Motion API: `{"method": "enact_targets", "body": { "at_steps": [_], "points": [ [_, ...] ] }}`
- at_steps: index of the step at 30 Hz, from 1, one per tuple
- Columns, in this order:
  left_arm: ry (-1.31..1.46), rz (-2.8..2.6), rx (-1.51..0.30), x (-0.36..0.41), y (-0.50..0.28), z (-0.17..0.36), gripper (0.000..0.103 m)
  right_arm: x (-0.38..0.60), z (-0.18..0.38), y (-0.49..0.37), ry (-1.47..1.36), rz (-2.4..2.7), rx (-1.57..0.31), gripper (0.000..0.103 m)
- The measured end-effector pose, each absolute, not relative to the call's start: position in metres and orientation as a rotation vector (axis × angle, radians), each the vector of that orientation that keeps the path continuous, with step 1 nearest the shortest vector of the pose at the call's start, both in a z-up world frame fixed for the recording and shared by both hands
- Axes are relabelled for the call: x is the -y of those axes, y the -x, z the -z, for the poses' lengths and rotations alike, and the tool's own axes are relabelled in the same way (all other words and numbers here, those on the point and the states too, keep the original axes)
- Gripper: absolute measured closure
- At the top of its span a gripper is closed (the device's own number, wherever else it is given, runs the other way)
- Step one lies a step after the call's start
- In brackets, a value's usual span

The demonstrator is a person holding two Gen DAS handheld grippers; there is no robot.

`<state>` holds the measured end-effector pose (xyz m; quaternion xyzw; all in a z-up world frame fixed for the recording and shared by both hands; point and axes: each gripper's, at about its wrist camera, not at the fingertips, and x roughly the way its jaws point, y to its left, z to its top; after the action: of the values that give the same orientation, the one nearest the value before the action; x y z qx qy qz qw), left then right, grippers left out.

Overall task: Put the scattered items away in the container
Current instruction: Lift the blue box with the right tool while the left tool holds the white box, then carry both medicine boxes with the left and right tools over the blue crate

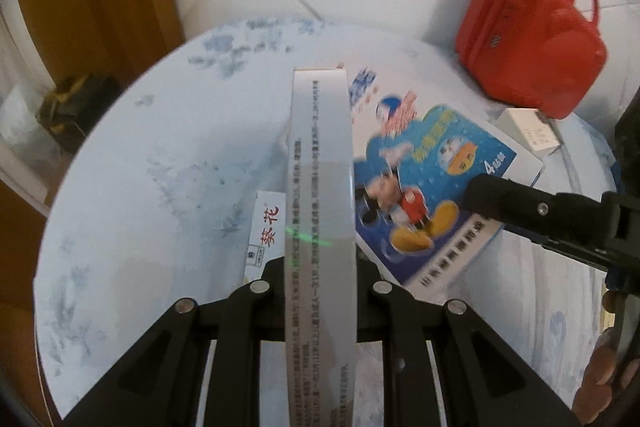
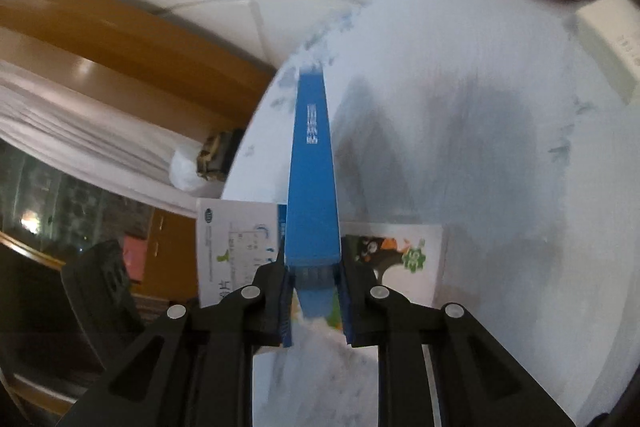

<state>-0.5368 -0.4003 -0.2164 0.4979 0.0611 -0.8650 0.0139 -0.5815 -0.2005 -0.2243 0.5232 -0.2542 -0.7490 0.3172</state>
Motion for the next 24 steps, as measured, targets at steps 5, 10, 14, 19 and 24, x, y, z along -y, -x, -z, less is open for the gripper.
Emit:
{"method": "enact_targets", "body": {
  "at_steps": [5, 10, 14, 19, 24],
  "points": [
    [-1.503, 2.737, -0.149, 0.392, 0.512, 0.185, 0.087, 0.180, 0.192, 0.553, -1.327, 2.022, 0.675, 0.084],
    [-1.455, 2.795, -0.118, 0.373, 0.484, 0.152, 0.087, 0.160, 0.158, 0.522, -1.272, 2.047, 0.737, 0.084],
    [-1.417, 2.852, -0.102, 0.345, 0.461, 0.126, 0.087, 0.126, 0.126, 0.493, -1.204, 2.086, 0.783, 0.084],
    [-1.378, 2.911, -0.061, 0.292, 0.436, 0.095, 0.087, 0.077, 0.090, 0.457, -1.147, 2.164, 0.765, 0.084],
    [-1.384, 2.956, -0.053, 0.227, 0.413, 0.075, 0.087, 0.025, 0.062, 0.430, -1.131, 2.230, 0.719, 0.084]
  ]
}}
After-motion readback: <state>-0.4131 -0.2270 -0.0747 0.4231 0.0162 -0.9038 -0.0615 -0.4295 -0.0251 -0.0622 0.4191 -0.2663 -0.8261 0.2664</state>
